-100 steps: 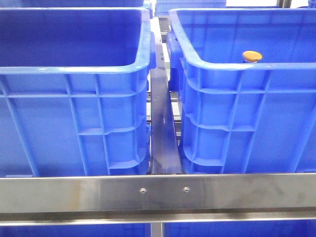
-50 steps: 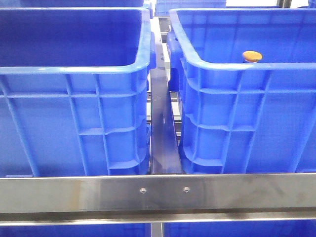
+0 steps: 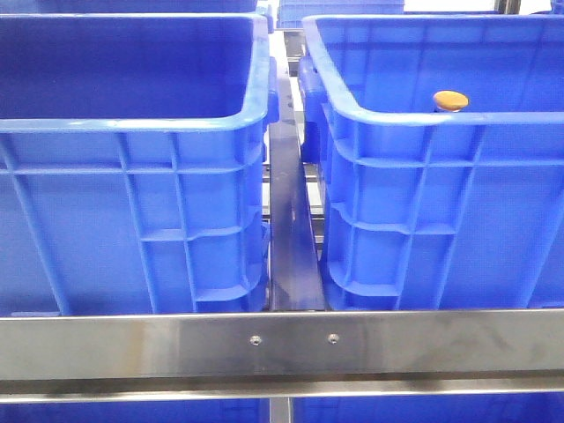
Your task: Pick red and yellow buttons and place in box
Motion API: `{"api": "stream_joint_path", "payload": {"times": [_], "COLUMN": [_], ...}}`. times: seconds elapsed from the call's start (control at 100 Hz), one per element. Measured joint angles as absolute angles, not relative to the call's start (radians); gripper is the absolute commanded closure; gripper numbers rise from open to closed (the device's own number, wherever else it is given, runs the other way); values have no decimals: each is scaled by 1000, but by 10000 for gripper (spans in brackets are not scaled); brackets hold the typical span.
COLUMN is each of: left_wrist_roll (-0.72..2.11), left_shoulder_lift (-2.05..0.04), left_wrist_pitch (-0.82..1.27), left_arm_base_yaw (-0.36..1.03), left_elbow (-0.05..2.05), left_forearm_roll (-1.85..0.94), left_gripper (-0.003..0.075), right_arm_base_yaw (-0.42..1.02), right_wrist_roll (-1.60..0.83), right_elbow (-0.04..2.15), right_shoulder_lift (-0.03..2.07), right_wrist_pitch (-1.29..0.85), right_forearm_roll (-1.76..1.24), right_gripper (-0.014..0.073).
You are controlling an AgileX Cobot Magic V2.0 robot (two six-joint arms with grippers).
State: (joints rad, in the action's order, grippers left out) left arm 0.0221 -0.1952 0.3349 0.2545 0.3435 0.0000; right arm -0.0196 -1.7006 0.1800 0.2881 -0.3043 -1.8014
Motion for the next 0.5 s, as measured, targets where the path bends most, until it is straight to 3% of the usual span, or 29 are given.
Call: {"api": "stream_joint_path", "payload": {"times": [0.27, 0.5], "left_wrist_roll": [21, 21], "left_shoulder_lift": [-133, -13], "left_wrist_pitch": [158, 123], "left_arm_base_yaw": [71, 16], "left_elbow": [183, 32], "left_forearm_roll": [0, 9], "left_gripper": [740, 740], "right_arm_base_yaw": [-20, -20], "right_wrist_roll": [-1701, -1701], "right_elbow": [180, 180], "right_shoulder_lift": [288, 288], "right_wrist_pitch": [-304, -304], "right_forearm_roll": [-1801, -1801], "right_gripper": [663, 663]}}
